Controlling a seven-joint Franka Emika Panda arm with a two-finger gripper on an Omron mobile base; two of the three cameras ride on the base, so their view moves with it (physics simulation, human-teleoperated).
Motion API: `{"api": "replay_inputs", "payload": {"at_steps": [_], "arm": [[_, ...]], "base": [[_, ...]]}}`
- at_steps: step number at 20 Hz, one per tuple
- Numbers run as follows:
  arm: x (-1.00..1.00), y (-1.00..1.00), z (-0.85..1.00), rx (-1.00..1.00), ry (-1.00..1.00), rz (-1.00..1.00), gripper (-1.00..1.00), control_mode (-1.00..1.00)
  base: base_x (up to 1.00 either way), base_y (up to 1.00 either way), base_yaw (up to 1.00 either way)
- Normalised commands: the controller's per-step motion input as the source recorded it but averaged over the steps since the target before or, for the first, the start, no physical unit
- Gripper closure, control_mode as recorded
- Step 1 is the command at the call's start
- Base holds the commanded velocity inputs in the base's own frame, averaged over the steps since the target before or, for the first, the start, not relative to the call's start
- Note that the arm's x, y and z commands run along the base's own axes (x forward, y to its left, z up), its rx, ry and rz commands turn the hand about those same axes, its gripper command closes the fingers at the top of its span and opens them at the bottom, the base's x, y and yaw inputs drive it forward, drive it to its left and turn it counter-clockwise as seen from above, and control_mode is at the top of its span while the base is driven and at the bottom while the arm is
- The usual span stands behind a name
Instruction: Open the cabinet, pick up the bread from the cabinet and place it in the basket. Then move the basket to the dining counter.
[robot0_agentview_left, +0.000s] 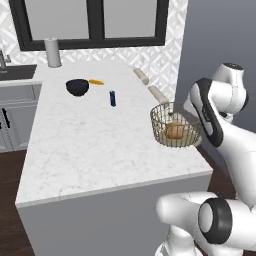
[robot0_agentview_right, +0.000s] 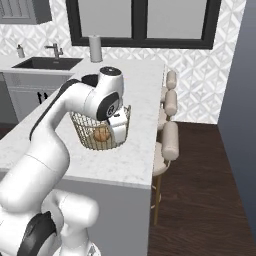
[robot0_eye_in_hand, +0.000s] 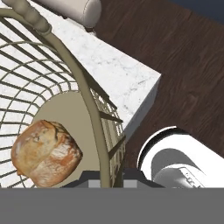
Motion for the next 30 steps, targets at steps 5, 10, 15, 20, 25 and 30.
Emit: {"api": "replay_inputs", "payload": {"at_steps": [5, 10, 15, 20, 25, 30], "arm": [[1.00, 0.01, -0.40, 0.02, 0.10, 0.00, 1.00, -1.00], [1.00, -0.06, -0.65, 0.04, 0.13, 0.00, 1.00, -1.00], [0.99, -0.01, -0.71, 0.04, 0.03, 0.00, 1.00, -1.00], [0.78, 0.00, -0.48, 0.01, -0.01, 0.00, 1.00, -1.00], [0.59, 0.00, -0.26, 0.00, 0.00, 0.00, 1.00, -1.00], [0.41, 0.00, -0.34, 0.00, 0.00, 0.00, 1.00, -1.00]], "base": [[0.00, 0.00, 0.00], [0.00, 0.00, 0.00], [0.00, 0.00, 0.00], [0.00, 0.00, 0.00], [0.00, 0.00, 0.00], [0.00, 0.00, 0.00]]}}
